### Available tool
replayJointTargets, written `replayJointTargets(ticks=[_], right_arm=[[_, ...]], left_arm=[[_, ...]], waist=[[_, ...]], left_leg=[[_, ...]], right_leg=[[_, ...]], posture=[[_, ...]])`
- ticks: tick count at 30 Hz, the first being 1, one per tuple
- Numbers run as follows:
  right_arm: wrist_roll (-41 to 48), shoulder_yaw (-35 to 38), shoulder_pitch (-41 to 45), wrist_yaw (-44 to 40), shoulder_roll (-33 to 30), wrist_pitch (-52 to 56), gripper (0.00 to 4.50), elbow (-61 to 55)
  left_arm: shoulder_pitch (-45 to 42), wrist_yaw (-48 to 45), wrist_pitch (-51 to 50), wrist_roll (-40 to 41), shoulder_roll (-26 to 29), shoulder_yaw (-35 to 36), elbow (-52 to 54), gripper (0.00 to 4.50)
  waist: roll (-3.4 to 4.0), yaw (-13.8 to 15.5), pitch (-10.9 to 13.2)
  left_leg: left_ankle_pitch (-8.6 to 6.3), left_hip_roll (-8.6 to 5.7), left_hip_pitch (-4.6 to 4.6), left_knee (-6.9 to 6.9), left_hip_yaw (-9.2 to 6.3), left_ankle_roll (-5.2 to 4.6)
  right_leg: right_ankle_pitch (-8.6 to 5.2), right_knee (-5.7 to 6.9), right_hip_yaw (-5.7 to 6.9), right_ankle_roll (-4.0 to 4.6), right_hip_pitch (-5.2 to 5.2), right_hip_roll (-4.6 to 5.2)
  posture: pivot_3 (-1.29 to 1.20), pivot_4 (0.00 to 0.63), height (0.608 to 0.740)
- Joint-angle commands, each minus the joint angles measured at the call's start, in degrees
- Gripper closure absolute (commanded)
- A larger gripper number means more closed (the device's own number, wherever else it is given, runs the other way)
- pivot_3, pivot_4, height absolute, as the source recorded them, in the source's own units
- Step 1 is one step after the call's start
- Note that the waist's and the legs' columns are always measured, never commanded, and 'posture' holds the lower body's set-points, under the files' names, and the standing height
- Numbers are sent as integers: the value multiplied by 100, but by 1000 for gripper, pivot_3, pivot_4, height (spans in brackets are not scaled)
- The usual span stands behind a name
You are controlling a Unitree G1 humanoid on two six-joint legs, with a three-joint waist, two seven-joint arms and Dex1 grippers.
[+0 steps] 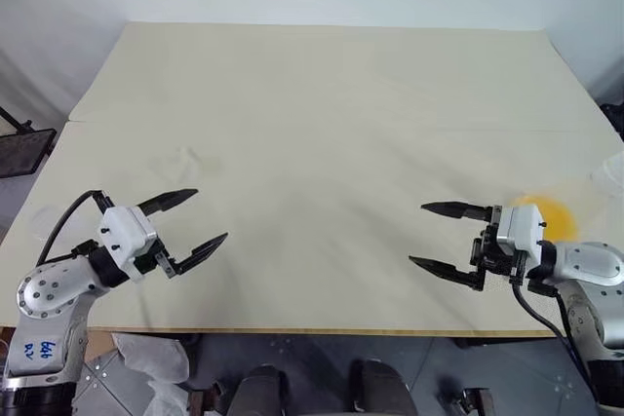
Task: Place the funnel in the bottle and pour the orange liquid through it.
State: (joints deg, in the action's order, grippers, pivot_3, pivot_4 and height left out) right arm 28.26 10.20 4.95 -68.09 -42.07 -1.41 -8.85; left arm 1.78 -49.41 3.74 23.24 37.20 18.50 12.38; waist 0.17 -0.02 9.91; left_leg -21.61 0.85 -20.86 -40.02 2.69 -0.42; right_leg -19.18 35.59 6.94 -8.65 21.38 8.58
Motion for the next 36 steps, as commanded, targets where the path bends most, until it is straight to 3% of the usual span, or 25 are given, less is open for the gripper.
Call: replayJointTargets(ticks=[1,8,14,18,23,36], right_arm=[[44,63,73,87,81,-97,24,-60],[63,-211,435,229,387,3,24,-27],[55,-461,691,277,632,52,24,-20],[41,-751,1149,219,907,27,24,152],[36,-930,1469,153,1118,-3,24,294],[31,-1308,1879,-9,1540,5,24,491]], left_arm=[[-98,169,-86,280,-52,189,229,0],[-3,344,-789,1525,-119,889,668,0],[148,851,-1185,2078,-117,1581,1108,0],[561,847,-1459,2517,160,2755,895,0],[1215,601,-1420,2449,172,3586,639,0],[3247,439,-1229,2605,-1099,4514,865,0]], waist=[[0,3,0],[-4,-23,2],[-4,-11,2],[-9,-40,5],[-6,-38,7],[-14,-20,8]], left_leg=[[0,0,0,-1,0,0],[0,1,-1,-2,-5,0],[0,2,1,-2,-8,0],[0,2,0,-3,-10,0],[0,2,1,-2,-8,1],[-1,3,-2,-2,-8,1]], right_leg=[[0,0,0,0,-1,0],[0,2,0,0,-1,1],[0,3,-1,0,-2,3],[0,2,1,0,-2,1],[0,2,0,0,-2,0],[0,-6,-2,1,-2,0]], posture=[[0,150,740],[0,150,740],[0,150,740],[0,150,740],[0,150,740],[0,150,740]])
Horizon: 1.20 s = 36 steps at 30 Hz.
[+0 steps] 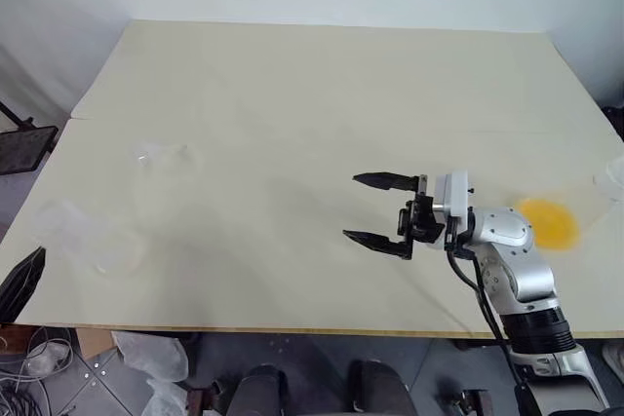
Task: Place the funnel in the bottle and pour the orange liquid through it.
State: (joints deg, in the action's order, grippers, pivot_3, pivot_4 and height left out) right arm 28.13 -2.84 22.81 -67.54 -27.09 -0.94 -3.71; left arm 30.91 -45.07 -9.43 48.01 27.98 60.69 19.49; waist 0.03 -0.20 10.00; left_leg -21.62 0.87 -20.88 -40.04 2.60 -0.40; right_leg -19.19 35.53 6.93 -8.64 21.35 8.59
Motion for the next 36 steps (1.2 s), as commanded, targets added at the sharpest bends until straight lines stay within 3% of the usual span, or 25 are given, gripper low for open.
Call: replayJointTargets(ticks=[1,12,20,28,34,36], right_arm=[[36,-22,114,-85,58,-49,24,7],[-65,-105,235,-235,122,-141,24,171],[-39,-45,243,-167,95,2,24,55],[-7,-57,71,-36,89,159,24,-264],[-25,1,-105,176,82,205,24,-438],[-27,5,-150,234,81,209,0,-488]], left_arm=[[430,23,109,141,-273,308,167,0],[556,-121,635,-276,-686,-187,-264,0],[-39,844,-70,-22,-340,-769,403,0],[-840,1369,-540,-392,327,-1245,1,0],[-1262,1440,-671,-575,519,-1490,-264,0],[-1379,1524,-667,-745,586,-1517,-401,396]], waist=[[0,-3,0],[-3,4,1],[-9,-5,-2],[-8,-7,-2],[-10,-10,-3],[-9,-15,-2]], left_leg=[[0,0,1,0,2,-1],[-3,0,1,0,6,-4],[-3,3,2,-2,3,-4],[-3,1,5,-1,3,-3],[-3,-3,4,-1,3,-3],[-3,-2,4,0,5,-3]], right_leg=[[0,0,-2,0,0,0],[-1,-1,-3,1,1,0],[0,3,-5,1,1,1],[0,8,-4,1,1,-2],[0,9,-2,1,2,-2],[0,8,-3,1,2,-1]], posture=[[0,150,740],[0,150,740],[0,150,740],[0,150,740],[0,150,740],[0,150,740]])
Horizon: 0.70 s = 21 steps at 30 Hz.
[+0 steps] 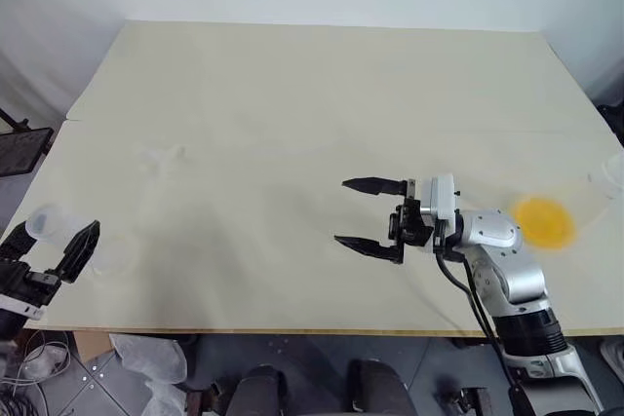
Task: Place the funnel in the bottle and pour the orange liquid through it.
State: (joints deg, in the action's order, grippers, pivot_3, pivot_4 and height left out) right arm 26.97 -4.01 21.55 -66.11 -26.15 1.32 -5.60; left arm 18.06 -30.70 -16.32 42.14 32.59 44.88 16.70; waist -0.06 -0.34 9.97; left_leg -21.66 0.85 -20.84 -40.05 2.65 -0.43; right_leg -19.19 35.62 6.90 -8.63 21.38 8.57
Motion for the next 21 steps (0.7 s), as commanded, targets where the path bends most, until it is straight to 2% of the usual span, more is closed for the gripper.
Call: replayJointTargets(ticks=[1,6,7,10,13,18,21], right_arm=[[89,122,-39,113,-15,-17,0,-315],[74,140,-119,208,-21,-54,0,-356],[56,161,-156,243,-34,-74,0,-368],[38,308,-289,323,-171,-93,0,-433],[-14,598,-536,472,-403,-125,0,-494],[-117,1239,-1367,877,-684,-195,0,-733],[-136,1534,-1923,1143,-744,-182,0,-1085]], left_arm=[[-138,118,10,-197,145,64,-168,592],[-263,-36,-76,-82,229,77,-152,2132],[-336,-93,-80,-25,268,56,-97,2220],[-587,-463,-240,382,402,-133,293,2220],[-1178,-661,-497,328,815,-759,494,2220],[-3500,-1121,-1051,38,1101,-2712,57,2220],[-4935,-1515,-1181,-571,748,-3994,-756,2220]], waist=[[1,2,0],[0,6,0],[0,8,0],[-1,39,0],[0,82,0],[-1,183,0],[3,143,-1]], left_leg=[[0,0,0,0,0,0],[0,0,0,-1,0,1],[0,0,0,0,0,1],[0,0,-2,-2,-6,1],[0,-6,-10,-7,-20,0],[0,-14,-16,-10,-34,0],[0,-21,-13,2,-17,0]], right_leg=[[0,0,0,0,0,0],[0,1,-1,0,0,0],[0,1,0,0,0,0],[0,2,2,0,-1,1],[0,2,0,0,-2,5],[0,6,5,0,-4,2],[1,7,6,-1,4,2]], posture=[[0,150,740],[0,150,740],[0,150,740],[0,150,740],[0,150,740],[0,150,740],[0,150,740]])
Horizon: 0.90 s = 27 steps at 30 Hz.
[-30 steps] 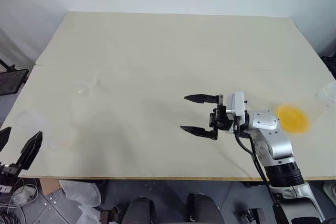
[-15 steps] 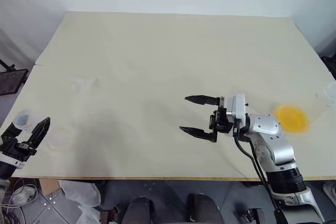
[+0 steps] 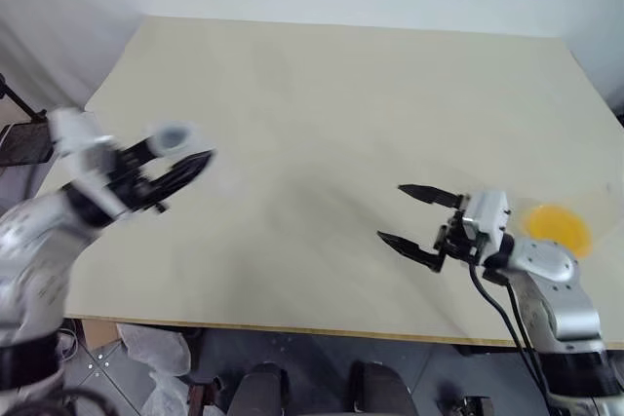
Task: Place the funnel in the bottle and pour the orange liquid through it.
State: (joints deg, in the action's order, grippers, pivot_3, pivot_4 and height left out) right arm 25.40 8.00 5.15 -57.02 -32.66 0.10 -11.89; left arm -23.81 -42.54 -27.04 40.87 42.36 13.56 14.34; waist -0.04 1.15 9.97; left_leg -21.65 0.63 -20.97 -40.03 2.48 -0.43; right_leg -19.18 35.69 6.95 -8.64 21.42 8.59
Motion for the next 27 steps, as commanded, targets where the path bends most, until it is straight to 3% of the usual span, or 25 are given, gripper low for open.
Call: replayJointTargets(ticks=[1,5,9,15,20,27], right_arm=[[18,373,-387,304,-99,-52,0,-536],[-39,655,-1045,786,-29,3,0,-1173],[-79,820,-1457,1202,45,54,0,-1653],[-131,912,-1718,1561,78,68,0,-1998],[-128,849,-1658,1671,47,108,0,-2027],[-116,791,-1629,1710,39,125,0,-2026]], left_arm=[[-1023,-442,-112,-545,-337,-1081,-720,2220],[-2317,-1104,593,-1346,-1424,-2124,-2405,2220],[-2990,-1311,1459,-2019,-2105,-2430,-3810,2220],[-3383,-1577,2396,-2590,-2586,-2520,-4780,2220],[-3439,-1931,2543,-2613,-2800,-2416,-5094,2220],[-3403,-2110,2256,-2541,-2838,-2211,-4996,41]], waist=[[1,-30,0],[0,-73,2],[-3,-119,3],[-4,-87,4],[-4,-12,4],[-4,10,4]], left_leg=[[0,1,-1,0,18,0],[1,10,-6,-1,53,1],[1,13,-7,-5,70,2],[2,14,-9,-11,69,0],[2,11,-11,-12,68,0],[2,12,-11,-12,68,0]], right_leg=[[0,3,5,0,2,-2],[0,3,25,-1,8,-5],[0,-5,23,-1,9,-5],[0,-2,23,-1,11,-3],[0,-3,24,-2,10,-1],[0,-3,24,-2,10,-1]], posture=[[0,150,740],[0,150,740],[0,150,740],[0,150,740],[0,150,740],[0,150,740]])
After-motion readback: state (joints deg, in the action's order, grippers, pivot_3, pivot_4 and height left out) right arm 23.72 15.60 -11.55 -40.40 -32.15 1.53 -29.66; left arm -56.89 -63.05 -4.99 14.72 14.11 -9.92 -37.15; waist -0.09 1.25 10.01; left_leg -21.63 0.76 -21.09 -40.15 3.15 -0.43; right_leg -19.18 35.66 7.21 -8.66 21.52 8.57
